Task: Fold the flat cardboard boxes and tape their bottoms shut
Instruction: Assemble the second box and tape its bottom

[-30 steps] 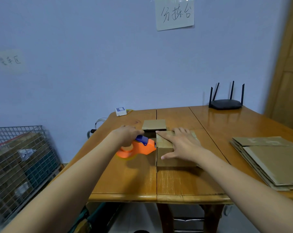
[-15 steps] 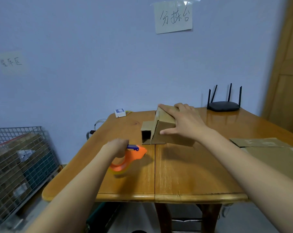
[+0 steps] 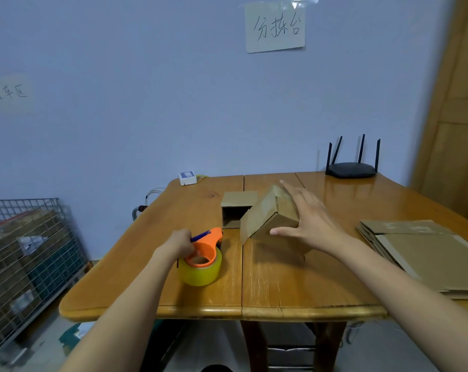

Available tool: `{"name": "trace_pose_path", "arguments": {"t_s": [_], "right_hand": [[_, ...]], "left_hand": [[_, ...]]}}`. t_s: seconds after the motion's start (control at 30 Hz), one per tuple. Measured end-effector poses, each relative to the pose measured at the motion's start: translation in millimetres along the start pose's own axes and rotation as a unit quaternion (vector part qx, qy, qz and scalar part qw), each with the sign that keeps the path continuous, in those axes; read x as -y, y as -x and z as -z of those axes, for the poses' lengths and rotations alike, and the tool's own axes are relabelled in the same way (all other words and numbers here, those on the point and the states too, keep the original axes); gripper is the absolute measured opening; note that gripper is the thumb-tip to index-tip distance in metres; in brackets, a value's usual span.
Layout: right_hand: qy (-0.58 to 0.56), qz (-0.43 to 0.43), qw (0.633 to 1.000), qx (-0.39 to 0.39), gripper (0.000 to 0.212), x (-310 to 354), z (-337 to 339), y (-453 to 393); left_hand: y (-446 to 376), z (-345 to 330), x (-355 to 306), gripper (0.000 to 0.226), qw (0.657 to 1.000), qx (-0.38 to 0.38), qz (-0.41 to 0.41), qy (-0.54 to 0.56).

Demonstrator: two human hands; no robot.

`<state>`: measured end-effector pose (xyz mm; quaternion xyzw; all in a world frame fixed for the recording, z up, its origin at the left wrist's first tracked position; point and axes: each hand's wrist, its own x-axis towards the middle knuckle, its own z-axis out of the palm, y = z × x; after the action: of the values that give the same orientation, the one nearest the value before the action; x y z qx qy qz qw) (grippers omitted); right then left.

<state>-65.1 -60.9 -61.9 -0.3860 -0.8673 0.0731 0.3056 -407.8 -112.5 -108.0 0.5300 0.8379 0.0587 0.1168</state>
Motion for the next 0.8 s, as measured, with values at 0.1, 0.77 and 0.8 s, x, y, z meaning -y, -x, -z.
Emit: {"name": "trace_pose_path", "arguments": {"t_s": [0.1,0.77,0.8], "right_hand": [[-0.008,-0.013,1.000,0.000,0.111,-5,-4,3],[-0.487,-0.376,0.788,0.022,0.098,-20,-20,-2],[-0.501,-0.379,0.777,0.027,0.091,-20,-23,0]], "left_hand": [[-3,-14,9,0.031,1.000,-0.010,0.012,0.023],[66,9,-106,0.069,0.878,0.124,-0.184,0.425],[68,6,-111,0.060,0.867,0.129,-0.192,0.441]]}}
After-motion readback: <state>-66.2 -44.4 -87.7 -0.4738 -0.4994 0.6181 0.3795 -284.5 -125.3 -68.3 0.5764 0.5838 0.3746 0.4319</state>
